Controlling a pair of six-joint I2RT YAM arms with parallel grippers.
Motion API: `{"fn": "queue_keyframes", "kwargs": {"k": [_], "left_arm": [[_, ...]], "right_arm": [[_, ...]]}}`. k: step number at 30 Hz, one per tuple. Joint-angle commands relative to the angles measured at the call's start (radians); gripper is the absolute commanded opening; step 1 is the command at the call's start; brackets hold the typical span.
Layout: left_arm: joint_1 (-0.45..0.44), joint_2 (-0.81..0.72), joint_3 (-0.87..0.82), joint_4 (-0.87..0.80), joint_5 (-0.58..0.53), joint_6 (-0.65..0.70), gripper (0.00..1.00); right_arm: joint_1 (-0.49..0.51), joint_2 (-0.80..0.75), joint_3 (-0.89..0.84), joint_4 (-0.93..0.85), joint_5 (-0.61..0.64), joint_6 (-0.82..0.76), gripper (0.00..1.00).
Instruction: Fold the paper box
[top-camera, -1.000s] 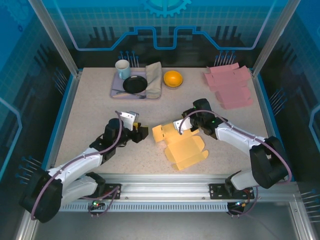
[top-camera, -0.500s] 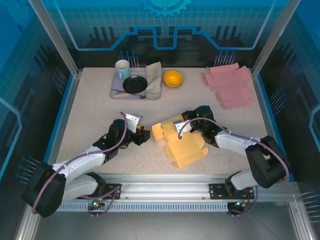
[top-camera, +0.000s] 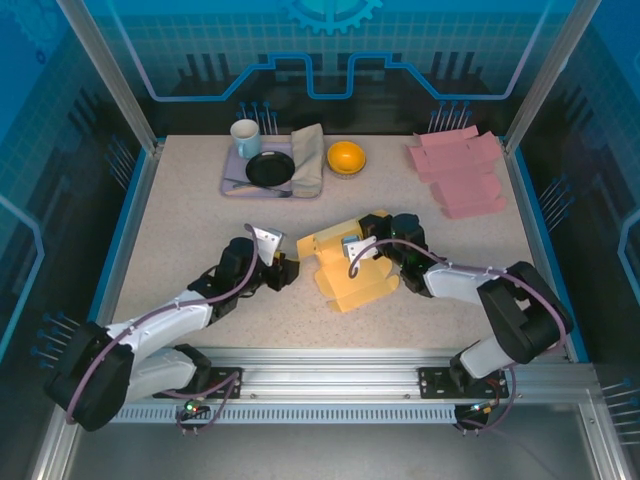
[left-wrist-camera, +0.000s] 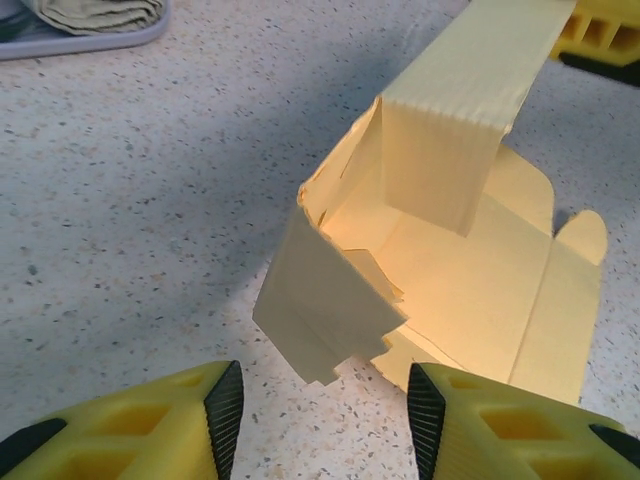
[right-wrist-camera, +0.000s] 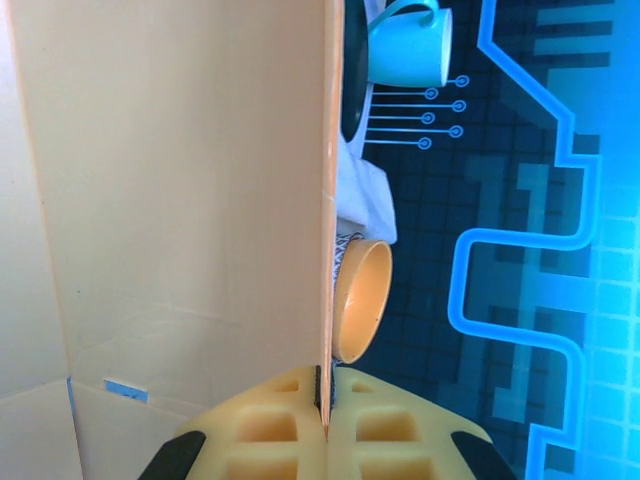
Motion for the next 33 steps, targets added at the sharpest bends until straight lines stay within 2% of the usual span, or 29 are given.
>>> {"fn": "queue_keyframes", "kwargs": {"k": [1,18,33], "left_arm": [[-0.006,-0.042,-0.004,-0.001,-0.047,0.025,0.5],[0.004,0.066,0.013,0.027,-0.091,0.046,0.47],[0.003,0.227,0.139,0.049,0.008,0.08,0.46]], "right_arm": [[0.013,0.05,-0.016,0.088,0.017,0.022,0.0],[0.007,0.081,-0.051,0.1,0.017,0.012,0.0],[0.003,0.093,-0.06,0.098,0.02,0.003,0.0]]}}
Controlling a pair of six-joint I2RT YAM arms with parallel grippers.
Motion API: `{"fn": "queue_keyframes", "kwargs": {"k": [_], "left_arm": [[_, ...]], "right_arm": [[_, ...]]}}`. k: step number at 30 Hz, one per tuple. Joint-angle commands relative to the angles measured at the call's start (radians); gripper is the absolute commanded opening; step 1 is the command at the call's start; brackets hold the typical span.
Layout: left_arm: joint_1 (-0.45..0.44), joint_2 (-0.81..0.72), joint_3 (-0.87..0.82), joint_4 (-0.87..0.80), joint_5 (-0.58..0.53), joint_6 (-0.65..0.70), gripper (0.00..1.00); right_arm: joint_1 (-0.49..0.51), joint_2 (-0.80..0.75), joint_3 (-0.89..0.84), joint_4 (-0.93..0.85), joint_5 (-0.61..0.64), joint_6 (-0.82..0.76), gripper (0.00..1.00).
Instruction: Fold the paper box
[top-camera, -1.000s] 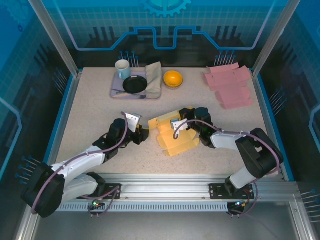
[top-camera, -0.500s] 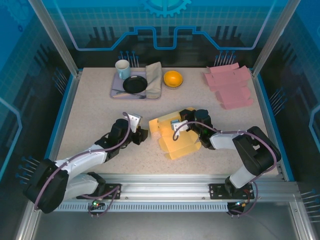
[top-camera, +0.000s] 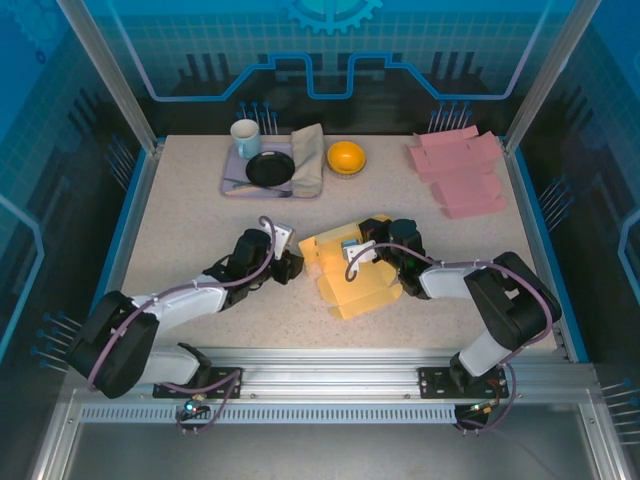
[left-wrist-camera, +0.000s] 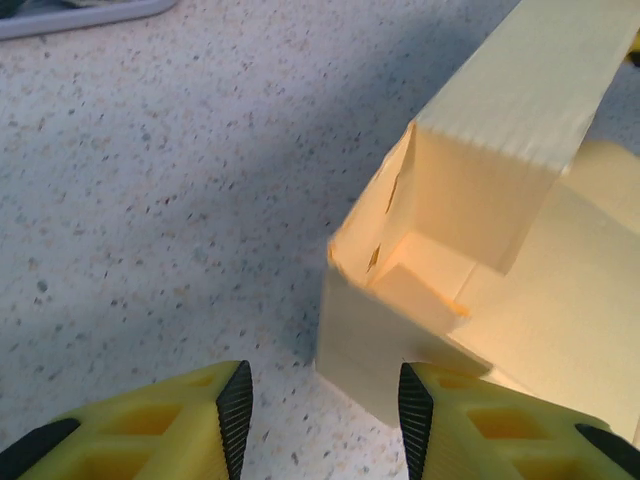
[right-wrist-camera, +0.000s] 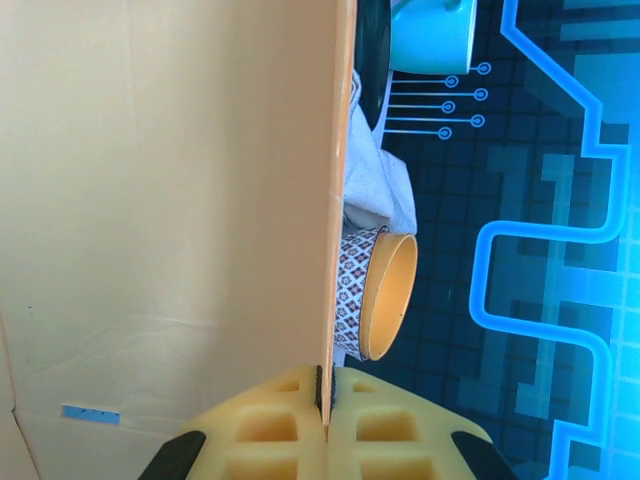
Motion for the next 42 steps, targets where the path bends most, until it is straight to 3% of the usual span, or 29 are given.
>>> {"fn": "queue_keyframes", "kwargs": {"k": [1,16,30,35,42], "left_arm": [[0.003,0.025,0.048,0.032,0.053,0.031,0.46],[-0.014,0.059,0.038,0.098,0.187,-0.019,0.42],[-0.061,0.121,0.059,0.115,0.157,-0.066,0.4],[-0.075,0.143,0.068,0.116,0.128,-0.081,0.49],[-0.082,0.169,0.08,0.136,0.108,-0.102,0.51]], "right_arm": [[0.003,0.021,-0.026,-0.009,-0.001,0.003,0.0],[0.003,0.044,-0.026,-0.006,0.012,-0.008,0.0],[0.003,0.047,-0.026,-0.005,0.022,-0.006,0.0],[0.003,0.047,-0.027,-0.006,0.021,-0.006,0.0],[0.003,0.048,-0.027,-0.006,0.02,-0.006,0.0]]}}
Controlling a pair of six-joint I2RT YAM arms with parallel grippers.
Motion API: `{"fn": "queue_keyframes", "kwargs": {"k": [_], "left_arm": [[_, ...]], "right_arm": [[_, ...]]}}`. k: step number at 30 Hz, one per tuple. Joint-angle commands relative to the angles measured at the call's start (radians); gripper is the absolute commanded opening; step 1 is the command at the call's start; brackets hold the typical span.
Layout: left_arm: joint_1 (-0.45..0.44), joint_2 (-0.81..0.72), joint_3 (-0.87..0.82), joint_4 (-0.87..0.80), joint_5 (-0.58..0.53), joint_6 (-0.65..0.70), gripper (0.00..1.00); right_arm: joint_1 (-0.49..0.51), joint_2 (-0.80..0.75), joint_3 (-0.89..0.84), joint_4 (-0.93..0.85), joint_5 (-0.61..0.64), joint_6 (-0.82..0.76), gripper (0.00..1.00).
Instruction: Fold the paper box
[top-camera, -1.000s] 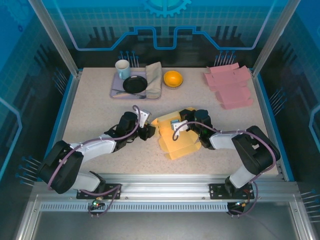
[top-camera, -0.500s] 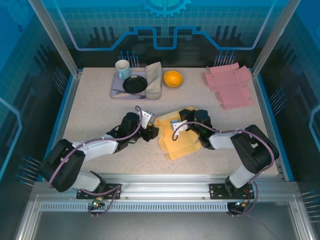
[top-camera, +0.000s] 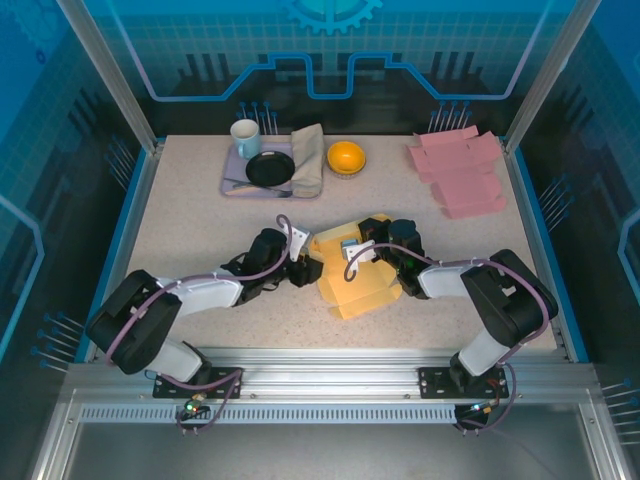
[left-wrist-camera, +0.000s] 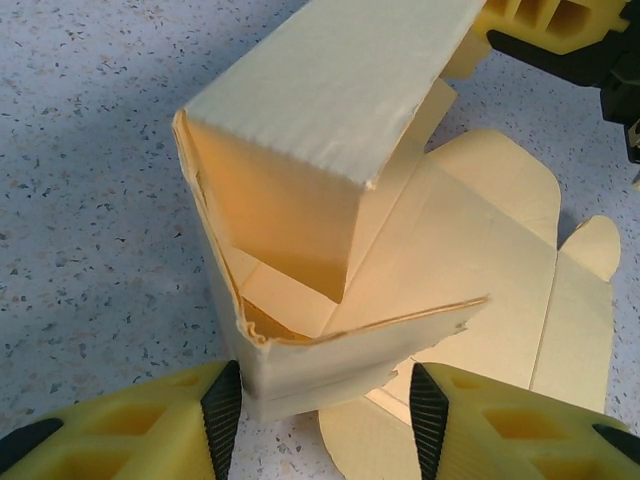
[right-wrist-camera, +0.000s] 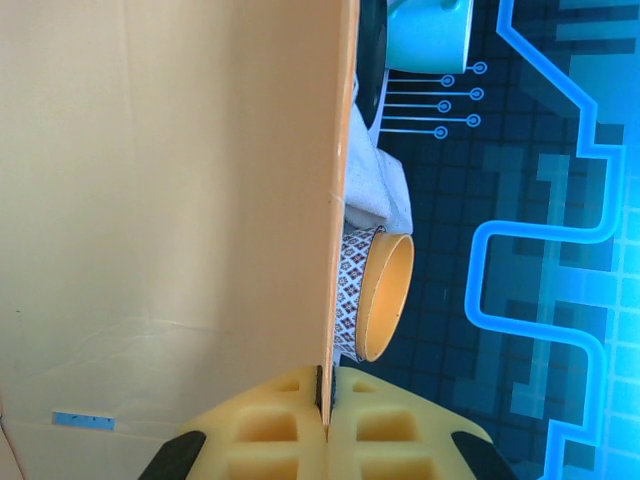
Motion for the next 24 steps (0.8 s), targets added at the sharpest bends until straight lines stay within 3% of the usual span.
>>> {"fn": "queue_keyframes", "kwargs": {"k": [1,10,24], "left_arm": [[-0.013,0.028,0.04,0.031,-0.019,-0.015,0.51],[-0.036,0.078,0.091,0.017,-0.087,-0.03,0.5],[-0.099,0.18,0.223,-0.086,-0.262,-0.068,0.56]], "right_arm": [[0.002,0.024,-0.027,-0.041,0.017,0.002,0.0],[0.004,0.023,-0.027,-0.043,0.015,0.001,0.0],[0.007,0.027,-0.029,-0.04,0.02,0.003,0.0]]}}
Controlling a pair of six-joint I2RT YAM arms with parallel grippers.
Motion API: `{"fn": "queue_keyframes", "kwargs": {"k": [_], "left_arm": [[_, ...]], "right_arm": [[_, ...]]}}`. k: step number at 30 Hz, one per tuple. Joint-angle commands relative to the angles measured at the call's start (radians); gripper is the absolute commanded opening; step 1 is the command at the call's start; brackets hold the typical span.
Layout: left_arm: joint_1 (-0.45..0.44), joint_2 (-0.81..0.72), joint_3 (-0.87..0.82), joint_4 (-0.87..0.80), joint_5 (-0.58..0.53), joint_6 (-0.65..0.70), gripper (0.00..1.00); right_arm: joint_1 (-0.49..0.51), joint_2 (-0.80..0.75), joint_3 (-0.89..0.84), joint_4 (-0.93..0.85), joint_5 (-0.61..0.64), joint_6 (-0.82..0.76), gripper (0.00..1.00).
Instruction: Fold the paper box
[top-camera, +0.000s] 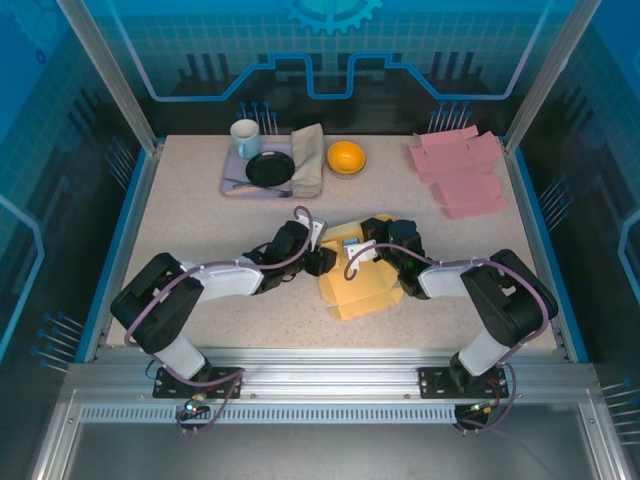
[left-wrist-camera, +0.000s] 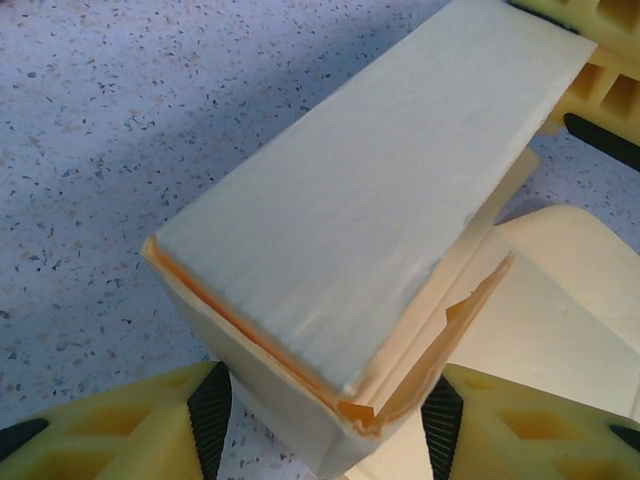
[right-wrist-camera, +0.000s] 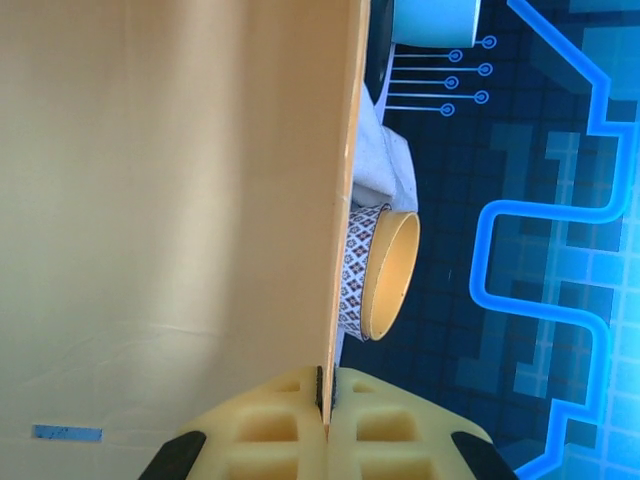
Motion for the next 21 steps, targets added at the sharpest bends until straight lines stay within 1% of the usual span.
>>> {"fn": "queue_keyframes", "kwargs": {"k": [1,7,13,19,21], "left_arm": [[-0.017,0.032,0.052,-0.034,-0.06,-0.012,0.56],[-0.017,0.079,0.115,-0.108,-0.138,0.009,0.55],[-0.021,0.109,0.155,-0.14,-0.186,0.026,0.54],[-0.027,0.121,0.164,-0.164,-0.228,0.048,0.5],[-0.035,0.124,0.166,-0.177,-0.249,0.066,0.47]], "right_arm": [[0.009,0.027,-0.025,-0.04,-0.021,0.003,0.0],[0.009,0.028,-0.024,-0.043,-0.02,0.006,0.0],[0.007,0.022,-0.026,-0.048,-0.017,0.007,0.0],[0.001,0.021,-0.022,-0.057,-0.015,0.011,0.0],[0.001,0.019,-0.021,-0.063,-0.011,0.015,0.0]]}}
